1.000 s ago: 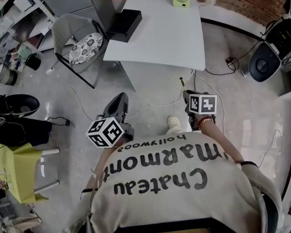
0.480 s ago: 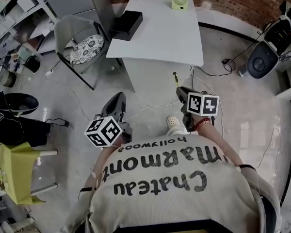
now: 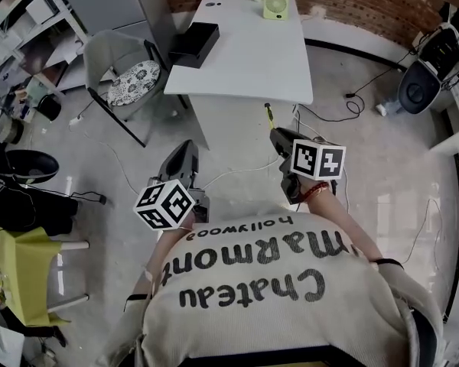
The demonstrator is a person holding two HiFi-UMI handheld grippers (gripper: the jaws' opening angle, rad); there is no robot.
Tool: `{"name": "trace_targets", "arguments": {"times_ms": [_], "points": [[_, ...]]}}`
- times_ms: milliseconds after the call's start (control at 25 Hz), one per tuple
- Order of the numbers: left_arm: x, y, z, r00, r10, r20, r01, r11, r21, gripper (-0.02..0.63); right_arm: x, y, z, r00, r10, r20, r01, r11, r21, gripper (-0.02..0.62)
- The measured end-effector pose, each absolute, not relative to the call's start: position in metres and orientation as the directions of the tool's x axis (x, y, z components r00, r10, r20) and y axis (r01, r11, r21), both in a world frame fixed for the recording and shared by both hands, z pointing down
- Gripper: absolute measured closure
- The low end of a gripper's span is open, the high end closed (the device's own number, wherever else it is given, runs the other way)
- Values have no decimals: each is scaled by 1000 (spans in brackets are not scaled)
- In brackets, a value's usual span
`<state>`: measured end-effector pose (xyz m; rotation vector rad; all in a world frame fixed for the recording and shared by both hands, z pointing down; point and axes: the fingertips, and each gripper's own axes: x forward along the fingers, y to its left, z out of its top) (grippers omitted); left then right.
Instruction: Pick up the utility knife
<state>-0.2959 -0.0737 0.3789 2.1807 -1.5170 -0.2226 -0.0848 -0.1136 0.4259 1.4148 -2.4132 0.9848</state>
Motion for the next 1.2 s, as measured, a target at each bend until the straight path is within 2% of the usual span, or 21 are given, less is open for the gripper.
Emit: {"name": "trace_targets", "arguments": {"times_ms": [200, 560, 1200], "points": [[-284, -76, 371, 347, -931, 109, -845, -260, 468, 606, -77, -122, 402, -581, -718, 383, -773, 341, -534, 540], [-246, -84, 346, 283, -957, 69, -876, -228, 424, 606, -45, -139, 361, -614, -736, 286, -760, 454, -464, 538], [-154, -53, 353, 265, -960, 85, -880, -205, 428, 606, 26, -118, 363, -663, -687, 296, -742, 552, -379, 538]]}}
